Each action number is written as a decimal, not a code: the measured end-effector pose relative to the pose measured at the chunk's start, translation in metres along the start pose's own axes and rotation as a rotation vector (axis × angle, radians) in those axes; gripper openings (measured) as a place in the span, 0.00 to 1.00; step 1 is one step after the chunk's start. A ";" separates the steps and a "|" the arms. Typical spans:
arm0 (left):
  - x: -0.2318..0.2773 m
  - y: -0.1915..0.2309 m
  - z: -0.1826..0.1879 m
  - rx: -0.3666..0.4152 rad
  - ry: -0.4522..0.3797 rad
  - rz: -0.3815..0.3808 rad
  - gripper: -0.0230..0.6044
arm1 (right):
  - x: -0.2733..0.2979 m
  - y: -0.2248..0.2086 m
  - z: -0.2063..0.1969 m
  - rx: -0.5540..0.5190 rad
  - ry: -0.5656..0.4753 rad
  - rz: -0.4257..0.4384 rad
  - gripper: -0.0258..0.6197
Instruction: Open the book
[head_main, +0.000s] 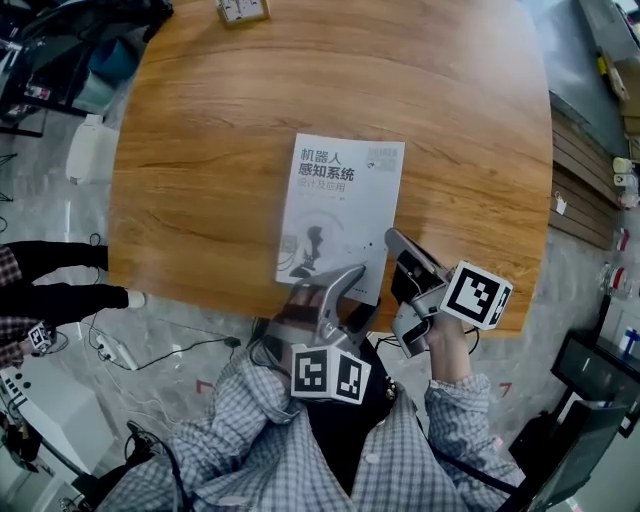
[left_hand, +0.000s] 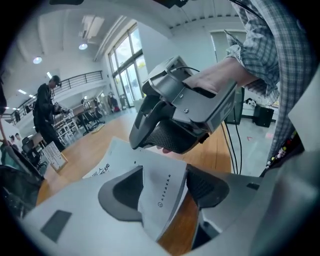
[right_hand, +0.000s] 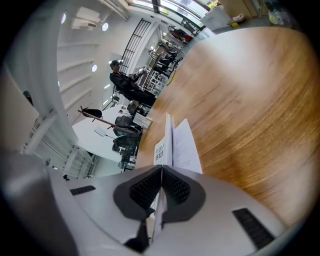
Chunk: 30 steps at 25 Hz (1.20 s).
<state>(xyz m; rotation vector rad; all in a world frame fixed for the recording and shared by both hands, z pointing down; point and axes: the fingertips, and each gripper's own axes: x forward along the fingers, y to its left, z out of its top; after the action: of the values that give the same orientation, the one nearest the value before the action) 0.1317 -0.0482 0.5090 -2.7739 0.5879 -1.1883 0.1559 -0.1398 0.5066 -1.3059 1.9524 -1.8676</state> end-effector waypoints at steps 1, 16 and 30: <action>-0.001 0.000 0.002 -0.004 -0.006 0.001 0.45 | 0.000 0.001 0.000 -0.006 0.003 0.001 0.07; -0.057 0.054 0.008 -0.321 -0.180 0.120 0.09 | 0.014 0.068 -0.002 -0.088 0.028 0.128 0.07; -0.129 0.110 -0.005 -0.451 -0.328 0.247 0.09 | 0.063 0.164 -0.031 -0.280 0.116 0.273 0.07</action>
<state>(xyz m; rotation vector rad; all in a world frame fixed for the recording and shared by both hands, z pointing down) 0.0118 -0.1015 0.4014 -3.0249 1.2417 -0.5891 0.0192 -0.1816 0.3990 -0.9447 2.3827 -1.6181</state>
